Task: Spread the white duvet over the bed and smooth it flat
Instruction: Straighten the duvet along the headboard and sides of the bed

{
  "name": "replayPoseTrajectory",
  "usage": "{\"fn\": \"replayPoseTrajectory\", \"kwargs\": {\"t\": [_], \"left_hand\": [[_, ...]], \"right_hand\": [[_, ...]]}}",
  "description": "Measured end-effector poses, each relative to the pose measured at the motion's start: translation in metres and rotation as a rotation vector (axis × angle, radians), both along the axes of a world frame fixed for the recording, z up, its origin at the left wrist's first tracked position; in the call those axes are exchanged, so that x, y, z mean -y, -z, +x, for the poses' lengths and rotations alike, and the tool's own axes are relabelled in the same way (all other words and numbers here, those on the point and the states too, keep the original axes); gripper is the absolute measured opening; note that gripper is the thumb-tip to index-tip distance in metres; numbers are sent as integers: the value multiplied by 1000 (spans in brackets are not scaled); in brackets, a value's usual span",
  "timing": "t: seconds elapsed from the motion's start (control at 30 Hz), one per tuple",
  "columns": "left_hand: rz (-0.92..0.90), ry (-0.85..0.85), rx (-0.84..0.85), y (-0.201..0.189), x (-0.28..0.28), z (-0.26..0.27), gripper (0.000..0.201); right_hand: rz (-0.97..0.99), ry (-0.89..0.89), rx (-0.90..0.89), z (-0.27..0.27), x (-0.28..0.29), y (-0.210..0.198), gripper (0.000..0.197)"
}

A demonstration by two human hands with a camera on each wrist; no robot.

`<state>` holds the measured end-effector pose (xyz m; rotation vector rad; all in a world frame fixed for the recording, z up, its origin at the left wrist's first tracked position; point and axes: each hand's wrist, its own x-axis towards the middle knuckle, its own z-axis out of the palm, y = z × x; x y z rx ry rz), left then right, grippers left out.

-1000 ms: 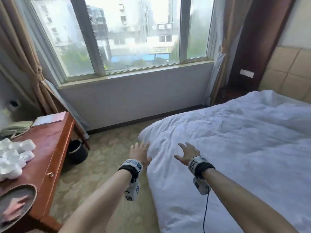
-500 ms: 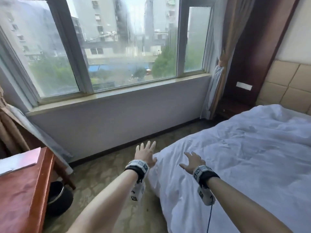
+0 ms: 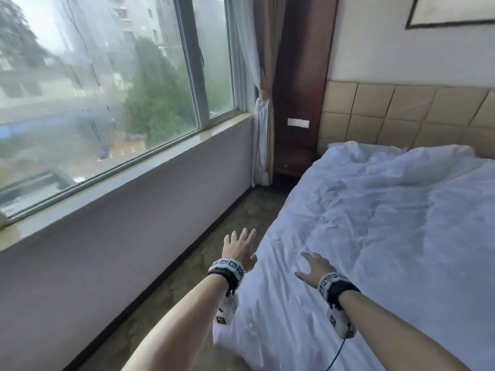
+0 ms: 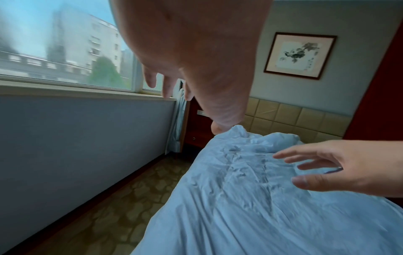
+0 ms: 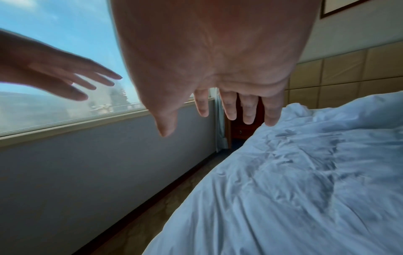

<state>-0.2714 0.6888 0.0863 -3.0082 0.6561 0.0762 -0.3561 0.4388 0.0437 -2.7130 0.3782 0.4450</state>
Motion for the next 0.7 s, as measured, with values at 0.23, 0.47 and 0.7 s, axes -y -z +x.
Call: {"fn": "replayPoseTrajectory", "kwargs": {"t": [0.23, 0.47, 0.7], "left_hand": [[-5, 229, 24, 21, -16, 140, 84], [28, 496, -17, 43, -16, 240, 84], [131, 917, -58, 97, -20, 294, 83]], "right_hand": [[19, 205, -36, 78, -37, 33, 81], [21, 470, -101, 113, -92, 54, 84], [72, 857, -124, 132, -183, 109, 89]]}}
